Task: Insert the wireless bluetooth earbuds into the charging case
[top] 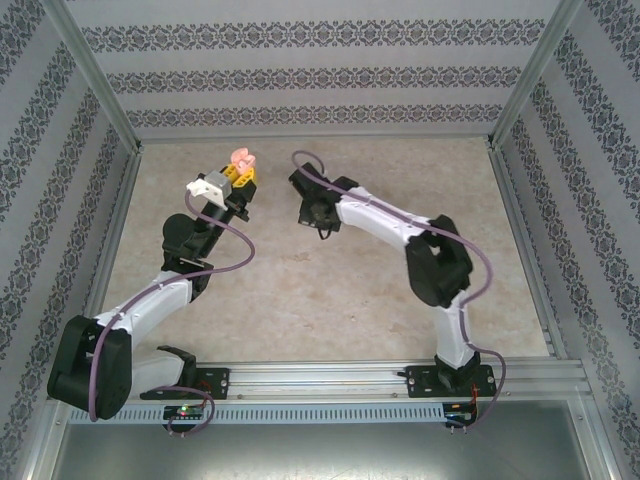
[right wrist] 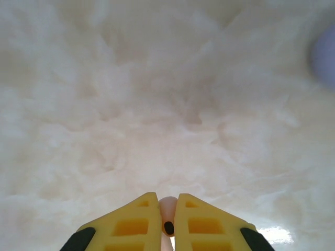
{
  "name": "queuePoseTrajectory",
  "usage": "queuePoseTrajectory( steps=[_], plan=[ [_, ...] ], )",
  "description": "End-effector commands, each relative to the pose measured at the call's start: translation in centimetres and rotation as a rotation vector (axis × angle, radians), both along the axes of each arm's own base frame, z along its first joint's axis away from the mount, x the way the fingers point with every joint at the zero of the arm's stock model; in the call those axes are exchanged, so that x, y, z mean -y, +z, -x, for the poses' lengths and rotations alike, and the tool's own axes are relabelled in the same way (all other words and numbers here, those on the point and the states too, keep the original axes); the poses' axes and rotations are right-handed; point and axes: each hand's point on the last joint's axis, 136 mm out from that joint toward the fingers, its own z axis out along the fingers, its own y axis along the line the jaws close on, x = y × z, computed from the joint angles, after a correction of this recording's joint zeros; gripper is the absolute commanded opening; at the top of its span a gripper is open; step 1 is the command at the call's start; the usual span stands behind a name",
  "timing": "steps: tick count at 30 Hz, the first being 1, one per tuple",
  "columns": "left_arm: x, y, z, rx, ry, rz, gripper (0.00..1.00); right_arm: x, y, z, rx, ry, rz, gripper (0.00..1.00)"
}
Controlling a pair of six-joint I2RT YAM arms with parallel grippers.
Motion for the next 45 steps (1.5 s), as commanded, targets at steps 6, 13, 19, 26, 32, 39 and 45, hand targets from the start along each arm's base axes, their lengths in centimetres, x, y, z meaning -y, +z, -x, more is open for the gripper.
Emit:
queuePoseTrajectory(
  steps=[6, 13, 19, 26, 32, 39, 45],
  plan=[
    [2.9, 1.3, 1.8, 0.031, -0.218, -0.038, 0.00, 4.3, 13.2, -0.8, 0.349, 0.063, -0.166, 0.09],
    [6.2, 0.2, 2.6, 0.018, -0.378, -0.077, 0.00, 5.3, 23.2, 1.6, 0.613, 0.171, -0.342, 0.10],
    [9.8, -0.4, 4.1, 0.039, -0.485, -0.166, 0.00, 4.8, 29.6, 5.1, 0.830, 0.316, -0.493, 0.10],
    [13.0, 0.0, 4.7, 0.077, -0.538, -0.214, 0.00, 4.4, 31.8, 8.3, 0.983, 0.419, -0.621, 0.11],
    [13.7, 0.7, 3.4, 0.090, -0.525, -0.142, 0.00, 4.4, 31.6, 9.7, 1.039, 0.409, -0.697, 0.11],
    [13.9, 1.3, 2.7, 0.106, -0.515, -0.086, 0.00, 2.8, 30.8, 10.5, 1.058, 0.427, -0.721, 0.10],
    [14.0, 1.6, 2.9, 0.115, -0.522, -0.081, 0.00, 2.2, 29.6, 9.9, 1.054, 0.410, -0.709, 0.10]
  ],
)
